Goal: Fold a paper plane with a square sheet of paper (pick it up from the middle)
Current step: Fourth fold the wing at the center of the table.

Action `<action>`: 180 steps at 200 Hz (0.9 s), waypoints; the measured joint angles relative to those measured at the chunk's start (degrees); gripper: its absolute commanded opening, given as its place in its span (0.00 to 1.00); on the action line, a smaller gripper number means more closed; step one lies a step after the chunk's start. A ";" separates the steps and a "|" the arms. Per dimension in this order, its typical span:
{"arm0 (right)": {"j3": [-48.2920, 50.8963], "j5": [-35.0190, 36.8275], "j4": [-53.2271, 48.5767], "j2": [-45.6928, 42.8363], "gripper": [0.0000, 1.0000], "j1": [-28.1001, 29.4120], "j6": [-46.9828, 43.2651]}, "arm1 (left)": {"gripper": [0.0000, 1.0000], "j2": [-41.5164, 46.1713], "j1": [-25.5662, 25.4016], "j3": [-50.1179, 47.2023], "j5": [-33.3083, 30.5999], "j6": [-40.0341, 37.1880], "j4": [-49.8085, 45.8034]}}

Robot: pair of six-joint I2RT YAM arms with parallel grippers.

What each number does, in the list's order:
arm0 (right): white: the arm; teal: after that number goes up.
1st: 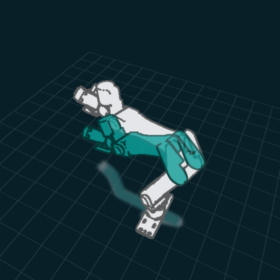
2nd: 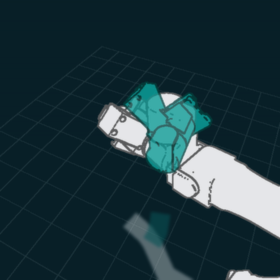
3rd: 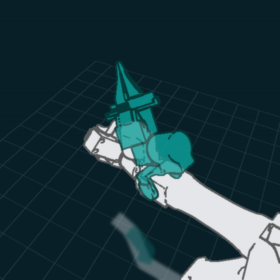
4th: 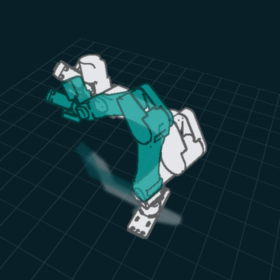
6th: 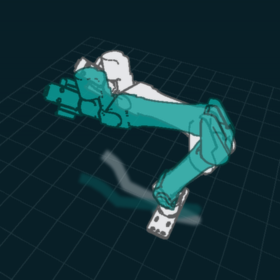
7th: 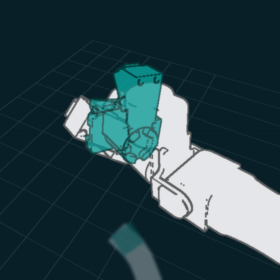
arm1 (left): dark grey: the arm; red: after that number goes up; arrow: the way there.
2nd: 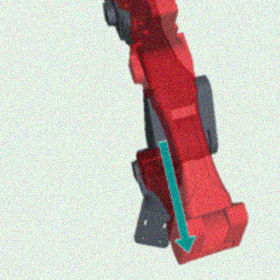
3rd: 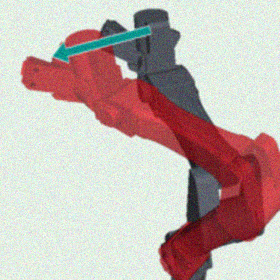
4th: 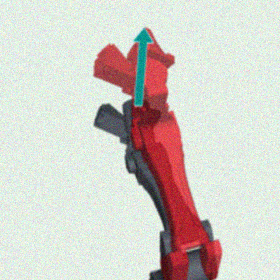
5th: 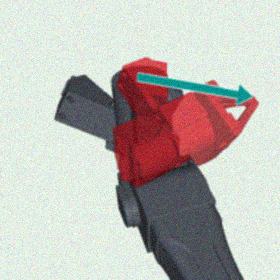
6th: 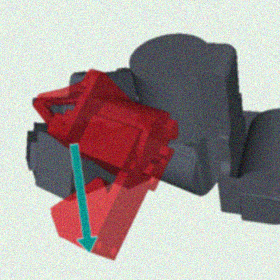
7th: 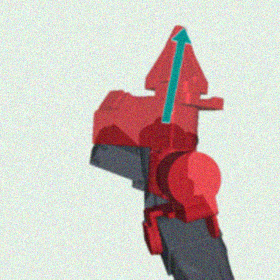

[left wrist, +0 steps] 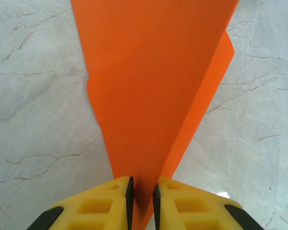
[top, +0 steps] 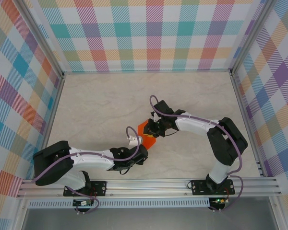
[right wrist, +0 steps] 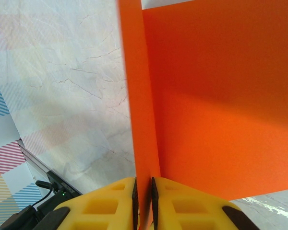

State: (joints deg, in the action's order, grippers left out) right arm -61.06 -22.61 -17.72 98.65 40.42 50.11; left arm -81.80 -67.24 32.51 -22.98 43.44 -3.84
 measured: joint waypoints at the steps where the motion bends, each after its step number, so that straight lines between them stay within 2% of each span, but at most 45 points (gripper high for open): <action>1: 0.00 0.00 0.00 0.00 0.17 0.00 0.00 | 0.16 0.00 0.00 -0.02 0.00 -0.02 0.00; 61: 0.00 0.00 0.00 0.00 0.21 0.00 0.00 | 0.11 0.00 0.15 -0.02 1.66 -1.09 1.51; 95: 0.00 0.57 -0.37 -0.07 0.32 0.00 -0.04 | 0.09 0.61 2.32 -0.94 5.62 -1.77 4.61; 134: 1.46 3.10 -2.25 -3.74 0.51 -0.22 -0.31 | 0.09 2.49 7.52 -4.68 12.35 -2.62 10.23; 164: 4.22 5.27 -2.80 -10.08 0.52 -0.63 -0.04 | 0.09 2.60 10.73 -6.49 17.99 -2.89 13.90; 180: 5.35 5.73 -2.75 -12.15 0.47 -0.70 -0.04 | 0.09 2.60 12.22 -7.32 20.74 -2.99 15.85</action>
State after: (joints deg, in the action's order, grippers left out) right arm -55.70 -16.88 -20.47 86.50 39.72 50.06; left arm -79.20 -55.02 25.19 -2.24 40.45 12.01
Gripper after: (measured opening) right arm 0.511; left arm 0.092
